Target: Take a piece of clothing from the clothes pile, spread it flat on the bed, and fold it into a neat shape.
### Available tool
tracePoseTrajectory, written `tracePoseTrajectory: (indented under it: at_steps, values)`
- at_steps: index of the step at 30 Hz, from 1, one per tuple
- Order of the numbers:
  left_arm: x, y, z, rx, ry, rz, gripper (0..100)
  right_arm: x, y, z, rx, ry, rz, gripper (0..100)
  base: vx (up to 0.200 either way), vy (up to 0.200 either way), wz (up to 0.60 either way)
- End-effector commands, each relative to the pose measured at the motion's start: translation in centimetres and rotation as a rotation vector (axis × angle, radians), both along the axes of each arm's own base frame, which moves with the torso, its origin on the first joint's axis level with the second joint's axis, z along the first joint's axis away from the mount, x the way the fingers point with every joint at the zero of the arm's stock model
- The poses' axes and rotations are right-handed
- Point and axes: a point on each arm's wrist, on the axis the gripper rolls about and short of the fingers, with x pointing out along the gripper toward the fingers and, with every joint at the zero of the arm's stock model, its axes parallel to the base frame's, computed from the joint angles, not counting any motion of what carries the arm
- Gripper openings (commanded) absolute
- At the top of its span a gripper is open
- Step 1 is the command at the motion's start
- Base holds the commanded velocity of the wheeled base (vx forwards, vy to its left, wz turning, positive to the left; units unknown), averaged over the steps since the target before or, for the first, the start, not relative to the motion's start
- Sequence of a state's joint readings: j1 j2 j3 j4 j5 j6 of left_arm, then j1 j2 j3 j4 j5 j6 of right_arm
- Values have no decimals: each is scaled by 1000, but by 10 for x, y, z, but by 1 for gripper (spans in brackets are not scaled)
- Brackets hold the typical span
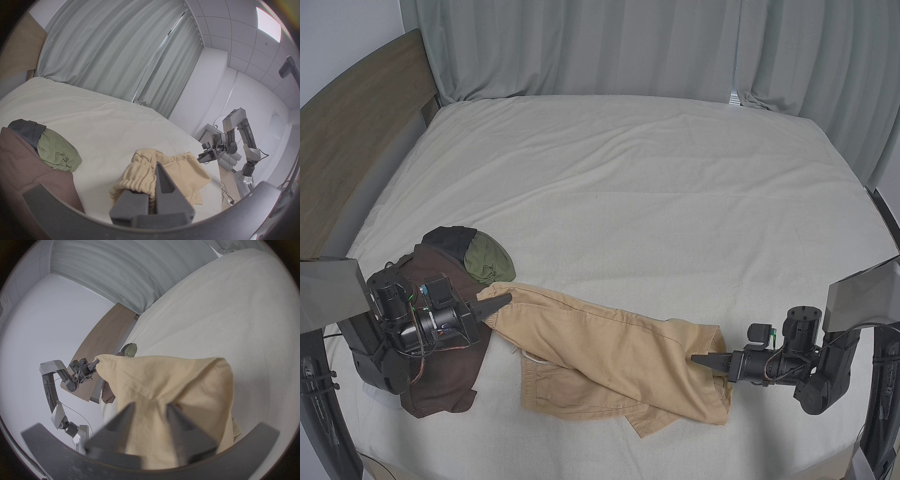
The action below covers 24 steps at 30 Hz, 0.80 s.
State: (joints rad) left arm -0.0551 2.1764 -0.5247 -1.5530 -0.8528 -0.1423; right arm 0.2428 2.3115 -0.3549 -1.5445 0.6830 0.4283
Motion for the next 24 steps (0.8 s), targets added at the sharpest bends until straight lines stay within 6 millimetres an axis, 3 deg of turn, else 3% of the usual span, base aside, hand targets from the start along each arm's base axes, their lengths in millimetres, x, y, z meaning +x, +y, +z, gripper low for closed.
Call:
tracePoseTrajectory:
  at_steps: [1,7,16,24]
  values:
    - [0,0,1,0,-3,0,0,1,-1,-5,-3,12,-5,0,0,0,0]
    - [0,0,0,0,0,0,0,3,-10,4,3,-15,-34,0,0,0,0]
    - [0,0,0,0,-2,0,0,-14,-23,49,60,-107,7,0,0,0,0]
    - [1,0,0,0,-3,1,0,-22,-43,51,100,-87,60,0,0,0,0]
